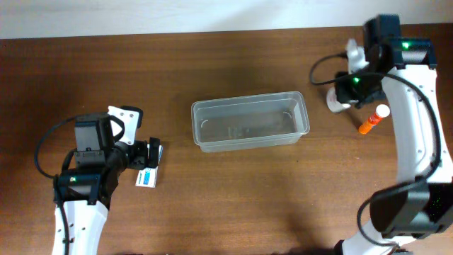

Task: Pack container
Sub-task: 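Carry the white bottle into the container with right gripper and release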

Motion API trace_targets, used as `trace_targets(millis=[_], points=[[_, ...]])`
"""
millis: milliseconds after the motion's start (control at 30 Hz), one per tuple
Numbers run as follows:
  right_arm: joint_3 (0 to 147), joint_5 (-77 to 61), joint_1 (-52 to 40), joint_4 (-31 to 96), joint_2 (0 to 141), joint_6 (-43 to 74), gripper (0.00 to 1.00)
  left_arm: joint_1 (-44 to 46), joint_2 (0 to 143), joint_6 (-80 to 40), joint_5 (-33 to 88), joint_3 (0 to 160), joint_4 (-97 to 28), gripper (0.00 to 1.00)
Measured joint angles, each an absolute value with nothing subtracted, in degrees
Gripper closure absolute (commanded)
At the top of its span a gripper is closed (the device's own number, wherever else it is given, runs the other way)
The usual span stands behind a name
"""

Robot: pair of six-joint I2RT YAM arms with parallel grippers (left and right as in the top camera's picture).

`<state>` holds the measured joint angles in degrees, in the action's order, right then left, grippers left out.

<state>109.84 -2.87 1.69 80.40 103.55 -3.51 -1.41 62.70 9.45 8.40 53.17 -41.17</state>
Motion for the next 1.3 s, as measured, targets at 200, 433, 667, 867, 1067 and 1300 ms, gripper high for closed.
trace_targets(millis=[200, 433, 667, 867, 1067, 1300], points=[[112.46, -3.40, -7.16, 80.38, 102.32, -3.09, 0.84, -1.41, 62.70, 9.45, 8.40, 53.17, -41.17, 0.01], [112.46, -4.08, -10.33, 80.09, 105.82, -0.82, 0.86, -1.41, 62.70, 9.45, 8.40, 53.17, -41.17, 0.01], [112.40, -4.03, -10.33, 79.70, 110.78, -0.01, 0.87, -1.41, 62.70, 9.45, 8.40, 53.17, -41.17, 0.01], [112.40, -4.03, -10.33, 79.46, 116.64, 0.03, 0.88, -1.41, 62.70, 9.45, 8.40, 53.17, -41.17, 0.01], [112.38, -4.03, -10.33, 78.85, 121.30, 0.01, 0.87, -1.41, 62.70, 9.45, 8.40, 53.17, -41.17, 0.01], [112.33, -4.01, -10.33, 77.69, 122.98, 0.01, 0.75, -1.41, 62.70, 9.45, 8.40, 53.17, -41.17, 0.00]])
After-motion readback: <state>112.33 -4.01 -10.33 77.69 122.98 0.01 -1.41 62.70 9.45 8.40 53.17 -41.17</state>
